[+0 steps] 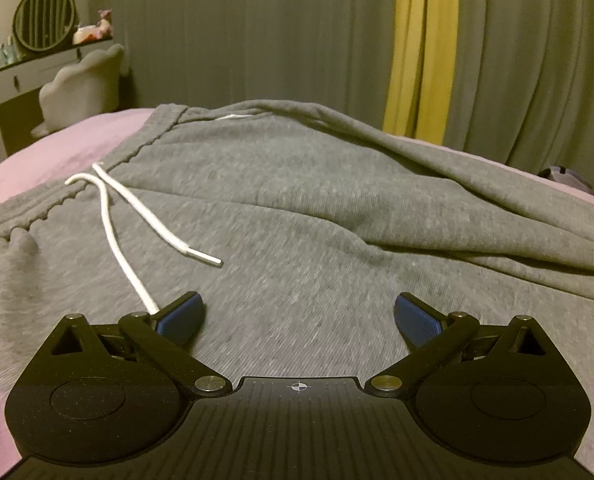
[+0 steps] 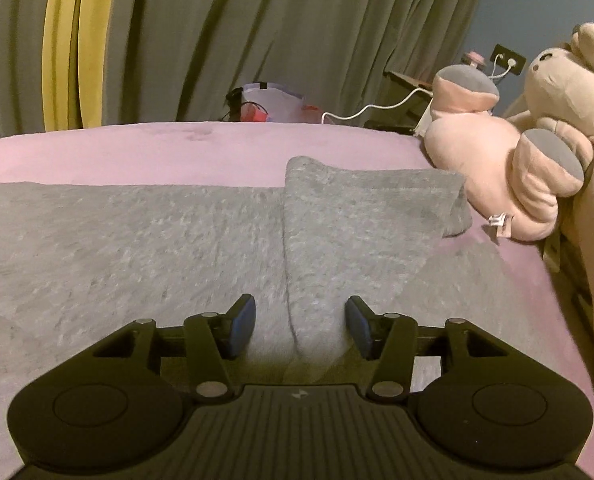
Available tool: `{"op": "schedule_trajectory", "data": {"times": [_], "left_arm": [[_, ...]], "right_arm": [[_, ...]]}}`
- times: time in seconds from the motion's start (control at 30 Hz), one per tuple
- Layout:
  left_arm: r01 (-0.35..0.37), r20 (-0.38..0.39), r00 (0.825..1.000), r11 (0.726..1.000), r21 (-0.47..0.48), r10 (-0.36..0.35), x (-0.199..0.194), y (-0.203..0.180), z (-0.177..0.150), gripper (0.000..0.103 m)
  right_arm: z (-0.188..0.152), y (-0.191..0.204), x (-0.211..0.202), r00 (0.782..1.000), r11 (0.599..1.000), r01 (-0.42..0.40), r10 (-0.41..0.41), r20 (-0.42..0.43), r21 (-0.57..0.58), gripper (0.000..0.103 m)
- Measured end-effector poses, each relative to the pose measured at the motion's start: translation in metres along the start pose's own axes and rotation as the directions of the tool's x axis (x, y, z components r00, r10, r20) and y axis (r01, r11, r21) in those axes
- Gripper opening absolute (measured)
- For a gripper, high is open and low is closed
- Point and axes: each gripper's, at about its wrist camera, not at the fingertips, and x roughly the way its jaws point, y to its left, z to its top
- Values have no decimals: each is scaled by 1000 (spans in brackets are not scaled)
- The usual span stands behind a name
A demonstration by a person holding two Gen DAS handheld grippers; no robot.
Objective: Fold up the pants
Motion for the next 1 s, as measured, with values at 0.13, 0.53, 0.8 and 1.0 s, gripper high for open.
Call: {"op": "schedule_trajectory", "data": {"times": [0.13, 0.53, 0.8, 1.0], "left_arm": [[-1, -1, 1000, 1000, 2, 1, 0, 0, 0, 103], [27, 4, 1000, 999, -35, -27, 1, 5, 7, 103], [94, 81, 993, 993, -76, -88, -17, 22, 48, 103], [193, 5, 980, 938, -289, -200, 31, 51, 117, 103]], "right_arm": [[3, -5, 9, 1000, 1000, 20, -20, 16, -8, 8], [-52, -152, -15, 990, 744, -84, 135, -27, 663, 4], [-67, -160, 6, 931, 528, -249, 363, 49, 812, 38], [-69, -158, 18, 909, 467, -301, 405, 101, 832, 9]]}}
